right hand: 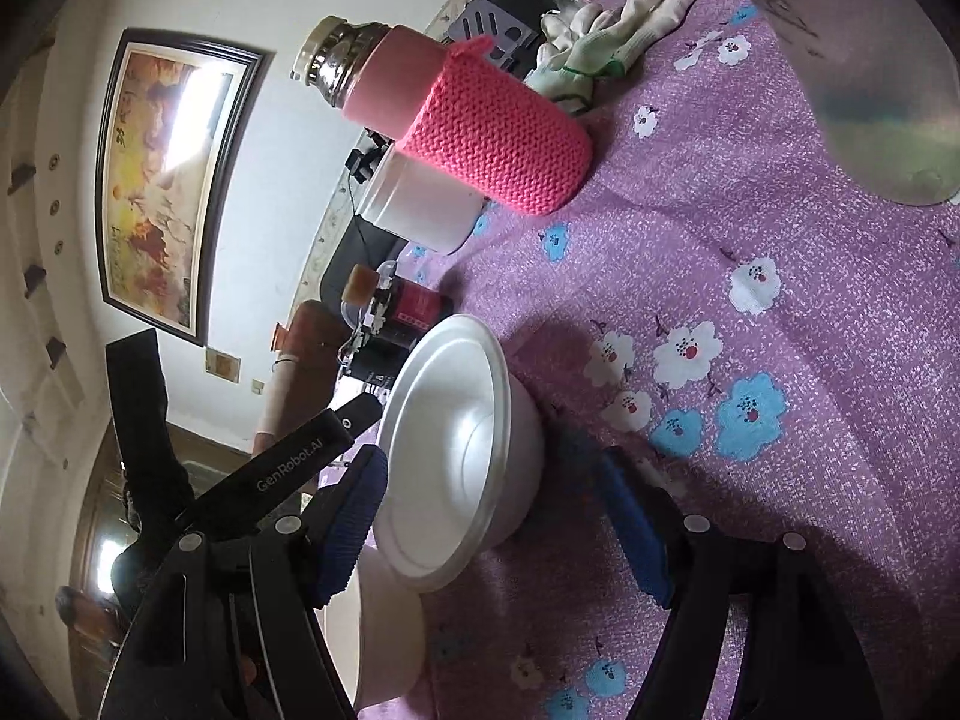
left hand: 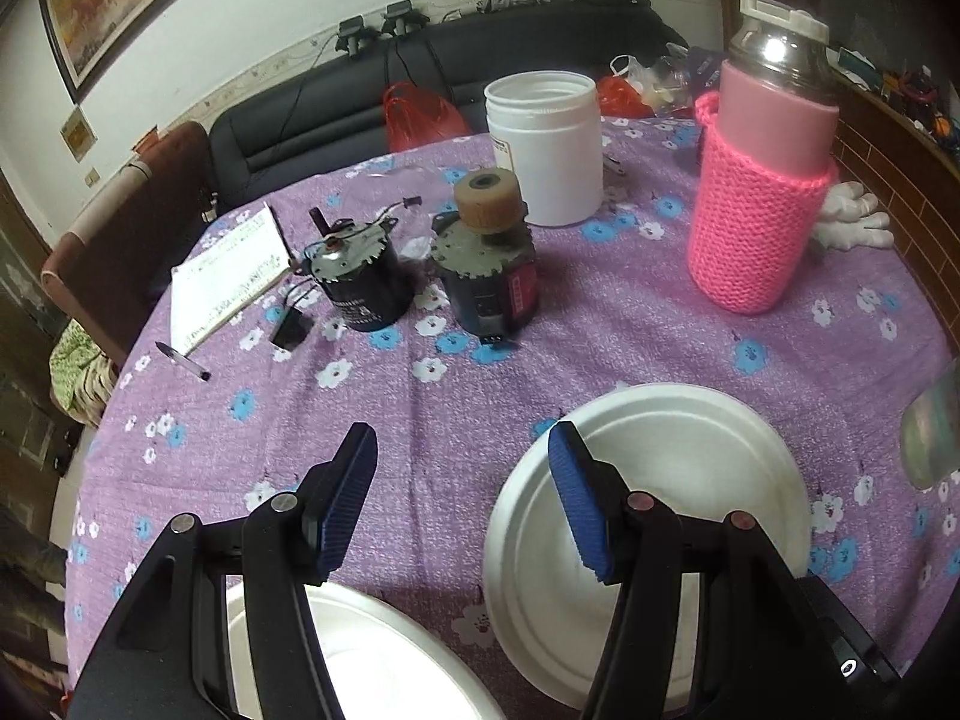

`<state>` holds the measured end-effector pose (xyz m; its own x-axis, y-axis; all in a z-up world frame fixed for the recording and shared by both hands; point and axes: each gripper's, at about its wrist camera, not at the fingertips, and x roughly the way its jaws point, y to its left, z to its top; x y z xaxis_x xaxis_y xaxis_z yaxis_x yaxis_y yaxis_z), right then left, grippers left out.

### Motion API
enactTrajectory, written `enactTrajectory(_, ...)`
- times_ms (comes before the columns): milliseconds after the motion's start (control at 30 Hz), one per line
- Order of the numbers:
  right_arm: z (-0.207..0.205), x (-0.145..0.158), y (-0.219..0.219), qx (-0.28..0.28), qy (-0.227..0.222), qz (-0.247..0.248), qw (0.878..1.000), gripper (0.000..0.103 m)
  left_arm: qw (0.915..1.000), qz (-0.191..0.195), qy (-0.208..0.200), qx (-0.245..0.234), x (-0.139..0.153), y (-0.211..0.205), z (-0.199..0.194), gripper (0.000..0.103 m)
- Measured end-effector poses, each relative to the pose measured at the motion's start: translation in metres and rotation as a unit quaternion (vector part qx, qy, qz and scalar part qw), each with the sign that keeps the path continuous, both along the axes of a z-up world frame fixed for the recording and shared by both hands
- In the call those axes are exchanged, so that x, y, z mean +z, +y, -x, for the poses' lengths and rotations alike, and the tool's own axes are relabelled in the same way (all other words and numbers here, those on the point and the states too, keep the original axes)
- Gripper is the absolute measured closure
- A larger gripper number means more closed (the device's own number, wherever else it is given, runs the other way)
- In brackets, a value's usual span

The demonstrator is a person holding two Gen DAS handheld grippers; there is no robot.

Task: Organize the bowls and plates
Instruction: 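Lift the white bowl with both grippers off the table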

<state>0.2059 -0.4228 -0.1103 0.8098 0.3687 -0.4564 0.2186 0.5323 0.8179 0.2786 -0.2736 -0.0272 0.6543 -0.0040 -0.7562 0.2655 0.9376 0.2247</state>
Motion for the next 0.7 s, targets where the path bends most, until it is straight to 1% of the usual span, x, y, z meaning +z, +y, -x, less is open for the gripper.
enactTrajectory(200, 0.002, 0.002, 0.003, 0.002, -0.001, 0.011, 1.000, 0.029, 0.9998, -0.015, -0.016, -0.002, 0.000, -0.002, 0.003, 0.045)
enactTrajectory(367, 0.003, 0.004, 0.004, -0.001, -0.003, 0.020, 1.000, 0.029, 0.9997, -0.018, -0.017, 0.000, 0.000, -0.001, 0.002, 0.045)
enactTrajectory(467, 0.002, 0.006, 0.006, -0.004, -0.006, 0.034, 0.999, 0.029, 0.9994, -0.025, -0.024, 0.002, -0.001, -0.001, 0.002, 0.045)
enactTrajectory(533, -0.001, 0.007, 0.011, -0.002, -0.003, 0.054, 0.999, 0.030, 0.9993, -0.028, -0.025, 0.003, -0.001, 0.000, 0.002, 0.045)
enactTrajectory(700, -0.003, 0.005, 0.014, 0.003, 0.002, 0.061, 0.998, 0.035, 0.9991, -0.031, -0.027, 0.003, -0.002, 0.000, 0.001, 0.044)
